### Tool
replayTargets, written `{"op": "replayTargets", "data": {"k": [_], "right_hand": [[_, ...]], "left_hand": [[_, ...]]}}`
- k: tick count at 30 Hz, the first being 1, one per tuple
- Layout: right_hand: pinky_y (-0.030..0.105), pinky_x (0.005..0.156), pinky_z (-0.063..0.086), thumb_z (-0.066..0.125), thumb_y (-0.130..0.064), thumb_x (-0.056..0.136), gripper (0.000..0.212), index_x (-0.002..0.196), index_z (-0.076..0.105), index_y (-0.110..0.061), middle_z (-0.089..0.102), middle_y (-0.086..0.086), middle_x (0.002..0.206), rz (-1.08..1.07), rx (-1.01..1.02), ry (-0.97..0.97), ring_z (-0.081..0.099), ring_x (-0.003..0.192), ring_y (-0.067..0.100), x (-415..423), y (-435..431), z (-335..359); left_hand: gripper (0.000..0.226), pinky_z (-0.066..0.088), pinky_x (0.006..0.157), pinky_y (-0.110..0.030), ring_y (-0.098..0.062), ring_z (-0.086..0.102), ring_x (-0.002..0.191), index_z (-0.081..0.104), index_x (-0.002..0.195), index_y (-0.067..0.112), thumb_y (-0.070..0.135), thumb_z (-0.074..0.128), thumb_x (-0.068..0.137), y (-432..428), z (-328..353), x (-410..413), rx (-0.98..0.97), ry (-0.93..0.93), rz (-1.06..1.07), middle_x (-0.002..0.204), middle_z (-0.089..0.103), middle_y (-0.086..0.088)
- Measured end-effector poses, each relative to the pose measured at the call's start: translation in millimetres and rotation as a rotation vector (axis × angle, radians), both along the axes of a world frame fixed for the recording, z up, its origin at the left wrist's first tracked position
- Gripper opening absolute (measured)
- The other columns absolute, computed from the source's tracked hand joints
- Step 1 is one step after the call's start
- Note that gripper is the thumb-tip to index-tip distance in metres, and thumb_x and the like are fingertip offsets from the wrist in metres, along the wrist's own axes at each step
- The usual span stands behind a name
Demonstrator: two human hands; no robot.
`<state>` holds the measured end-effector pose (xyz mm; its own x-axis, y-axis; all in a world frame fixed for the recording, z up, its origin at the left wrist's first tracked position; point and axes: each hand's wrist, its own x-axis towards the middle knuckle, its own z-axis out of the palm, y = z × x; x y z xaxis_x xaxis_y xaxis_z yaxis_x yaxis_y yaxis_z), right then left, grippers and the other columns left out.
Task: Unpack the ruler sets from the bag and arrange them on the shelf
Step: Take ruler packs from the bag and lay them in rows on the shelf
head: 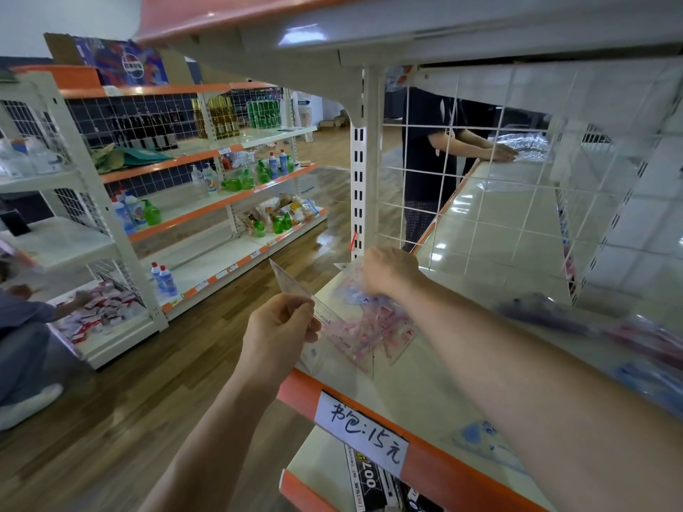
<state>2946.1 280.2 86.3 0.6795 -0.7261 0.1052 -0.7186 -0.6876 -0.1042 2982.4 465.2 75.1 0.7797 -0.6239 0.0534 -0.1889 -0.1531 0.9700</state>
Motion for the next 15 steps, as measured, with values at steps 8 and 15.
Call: {"op": "replayTargets", "data": {"k": [8,15], "right_hand": [[0.029,0.073,0.042,0.063,-0.012,0.084,0.029,0.112,0.061,-0.004,0.066,0.011,0.107,-0.062,0.186,0.002,0.063,0.102,0.027,3.1,-4.6,3.7],[0.025,0.058,0.040,0.060,-0.006,0.083,0.012,0.095,0.057,-0.005,0.057,0.009,0.090,-0.056,0.345,-0.143,0.060,0.082,0.027,-4.4,-7.5,2.1]], "left_hand": [[0.014,0.052,0.068,-0.025,-0.010,0.059,0.062,0.064,0.091,0.019,0.014,0.052,0.095,1.5,-0.1,1.1,-0.012,0.004,-0.009,0.077,0.067,-0.006],[0.013,0.050,0.060,-0.018,-0.007,0.058,0.058,0.065,0.093,0.016,0.013,0.053,0.095,0.1,1.9,3.0,-0.005,0.034,0.007,0.076,0.067,-0.005]]}}
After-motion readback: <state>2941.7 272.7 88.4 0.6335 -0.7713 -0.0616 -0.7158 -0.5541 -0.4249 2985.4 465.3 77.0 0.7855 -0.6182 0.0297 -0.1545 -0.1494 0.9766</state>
